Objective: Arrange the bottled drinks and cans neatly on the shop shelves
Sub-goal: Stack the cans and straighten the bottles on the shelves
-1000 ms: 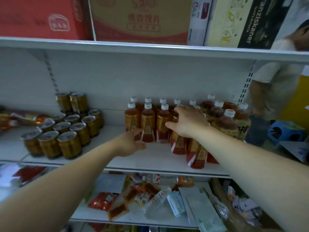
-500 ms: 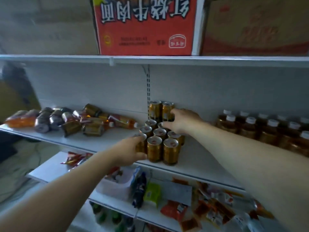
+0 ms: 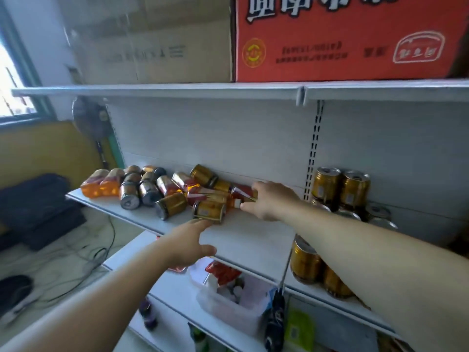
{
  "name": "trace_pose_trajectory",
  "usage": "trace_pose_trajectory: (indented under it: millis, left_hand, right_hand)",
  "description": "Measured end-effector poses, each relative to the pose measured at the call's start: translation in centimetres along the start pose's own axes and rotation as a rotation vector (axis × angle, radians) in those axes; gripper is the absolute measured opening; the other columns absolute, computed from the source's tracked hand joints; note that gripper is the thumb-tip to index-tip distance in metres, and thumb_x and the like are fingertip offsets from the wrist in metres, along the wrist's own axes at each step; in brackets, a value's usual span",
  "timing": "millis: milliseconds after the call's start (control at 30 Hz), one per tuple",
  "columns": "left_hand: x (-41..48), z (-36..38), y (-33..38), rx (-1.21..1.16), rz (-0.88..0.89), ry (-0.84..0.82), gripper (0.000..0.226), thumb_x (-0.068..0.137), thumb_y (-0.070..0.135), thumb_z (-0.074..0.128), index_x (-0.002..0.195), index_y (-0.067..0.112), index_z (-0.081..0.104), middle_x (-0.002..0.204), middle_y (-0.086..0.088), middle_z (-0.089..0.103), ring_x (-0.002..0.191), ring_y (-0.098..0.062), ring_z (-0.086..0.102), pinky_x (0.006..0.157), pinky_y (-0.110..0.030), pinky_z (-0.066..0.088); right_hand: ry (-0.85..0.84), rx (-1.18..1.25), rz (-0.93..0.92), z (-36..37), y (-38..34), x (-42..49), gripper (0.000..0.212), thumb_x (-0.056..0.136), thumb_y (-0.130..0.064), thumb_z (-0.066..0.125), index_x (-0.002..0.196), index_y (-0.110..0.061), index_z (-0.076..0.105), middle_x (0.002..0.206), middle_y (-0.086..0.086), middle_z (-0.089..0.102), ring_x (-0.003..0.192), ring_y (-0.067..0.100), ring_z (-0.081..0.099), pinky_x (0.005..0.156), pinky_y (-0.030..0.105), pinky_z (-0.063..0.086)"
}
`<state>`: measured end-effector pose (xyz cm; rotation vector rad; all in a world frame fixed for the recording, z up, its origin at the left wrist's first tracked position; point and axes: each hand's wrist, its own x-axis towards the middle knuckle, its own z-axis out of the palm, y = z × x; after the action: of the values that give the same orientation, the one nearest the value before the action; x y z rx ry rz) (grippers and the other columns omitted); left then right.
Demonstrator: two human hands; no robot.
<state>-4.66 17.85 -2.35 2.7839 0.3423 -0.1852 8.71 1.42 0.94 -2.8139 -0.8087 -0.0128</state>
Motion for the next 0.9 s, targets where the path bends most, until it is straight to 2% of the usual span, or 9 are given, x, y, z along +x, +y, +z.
trace_pose_trajectory:
  millis: [267,433,500,567,667,733,800,833,900]
  left_hand:
    - [9.5,-2.1,-10.1,0.022,-0.136,0.032,0.074,0.087,0.044,0.062,0.148,0.027,0.026,0.155,0.001,0.026,0.137,-0.022,0.033,0.110,-0.030,0.029]
    - [15.0,-2.2,-15.2,0.147,-0.197,0.136,0.082,0.082,0.052,0.062,0.148,0.032,0.019,0.155,-0.001,0.021,0.141,-0.028,0.021,0.111,-0.043,0.030]
    - [16.8,-2.0,-16.6,0.220,-0.186,0.152,0.087,0.081,0.057,0.060,0.149,0.026,0.016,0.151,-0.005,0.025,0.140,-0.029,0.022,0.110,-0.043,0.027]
    - [18.4,-1.6,-17.7,0.235,-0.159,0.152,0.093,0.077,0.059,0.062,0.147,0.020,0.017,0.141,-0.010,0.031,0.130,-0.032,0.033,0.106,-0.041,0.032]
    - [20.0,-0.7,-19.2,0.103,-0.094,0.152,0.086,0.073,0.056,0.069,0.139,0.018,0.028,0.125,-0.013,0.034,0.114,-0.036,0.045,0.094,-0.042,0.040]
    - [20.3,-0.3,-20.1,0.008,-0.007,0.175,0.083,0.074,0.051,0.071,0.139,0.021,0.030,0.124,-0.012,0.039,0.111,-0.036,0.049,0.090,-0.039,0.042]
    - [19.9,-0.1,-20.7,-0.094,0.097,0.171,0.082,0.074,0.046,0.073,0.141,0.025,0.031,0.127,-0.007,0.045,0.112,-0.031,0.051,0.085,-0.032,0.041]
    - [19.6,0.4,-20.8,-0.202,0.138,0.158,0.081,0.074,0.042,0.074,0.141,0.027,0.033,0.126,-0.002,0.047,0.112,-0.027,0.051,0.082,-0.029,0.039]
    - [18.7,1.2,-20.5,-0.485,0.235,0.113,0.076,0.073,0.035,0.076,0.138,0.031,0.036,0.120,0.006,0.047,0.110,-0.020,0.050,0.081,-0.028,0.039]
  right_hand:
    - [-0.143,-0.063,-0.164,8.1,-4.8,12.7,0.072,0.080,-0.062,0.056,0.136,-0.019,0.043,0.137,0.008,0.048,0.127,0.029,0.043,0.103,0.038,0.040]
    - [-0.245,-0.082,-0.150,13.9,-7.3,14.9,0.104,0.077,-0.066,0.062,0.150,-0.009,0.015,0.154,0.011,0.018,0.142,0.033,0.015,0.114,0.048,0.025]
    - [-0.073,-0.108,-0.167,16.3,-7.4,14.2,0.112,0.065,-0.066,0.072,0.145,-0.002,0.027,0.145,0.017,0.033,0.135,0.036,0.032,0.109,0.049,0.035]
    - [0.075,-0.050,-0.126,17.7,-7.2,14.0,0.107,0.043,-0.063,0.085,0.125,-0.006,0.049,0.115,0.013,0.057,0.109,0.035,0.058,0.086,0.045,0.055]
    - [0.179,0.064,-0.083,18.8,-7.2,13.5,0.093,0.044,-0.043,0.091,0.120,-0.014,0.045,0.106,0.013,0.059,0.100,0.036,0.062,0.078,0.045,0.057]
    - [0.179,0.115,-0.006,18.9,-7.9,12.4,0.089,0.057,-0.038,0.088,0.130,-0.019,0.040,0.120,0.016,0.052,0.109,0.038,0.055,0.085,0.045,0.054]
    - [0.157,0.152,0.090,18.5,-8.6,10.8,0.083,0.076,-0.034,0.075,0.144,-0.027,0.029,0.139,0.012,0.033,0.126,0.031,0.037,0.099,0.037,0.044]
    - [0.100,0.191,0.155,18.2,-8.8,10.1,0.082,0.081,-0.032,0.069,0.148,-0.031,0.023,0.142,0.007,0.026,0.130,0.026,0.030,0.100,0.031,0.039]
    - [0.056,0.273,0.280,17.1,-9.1,8.7,0.086,0.081,-0.032,0.068,0.149,-0.037,0.017,0.139,0.002,0.029,0.127,0.020,0.032,0.096,0.026,0.037]
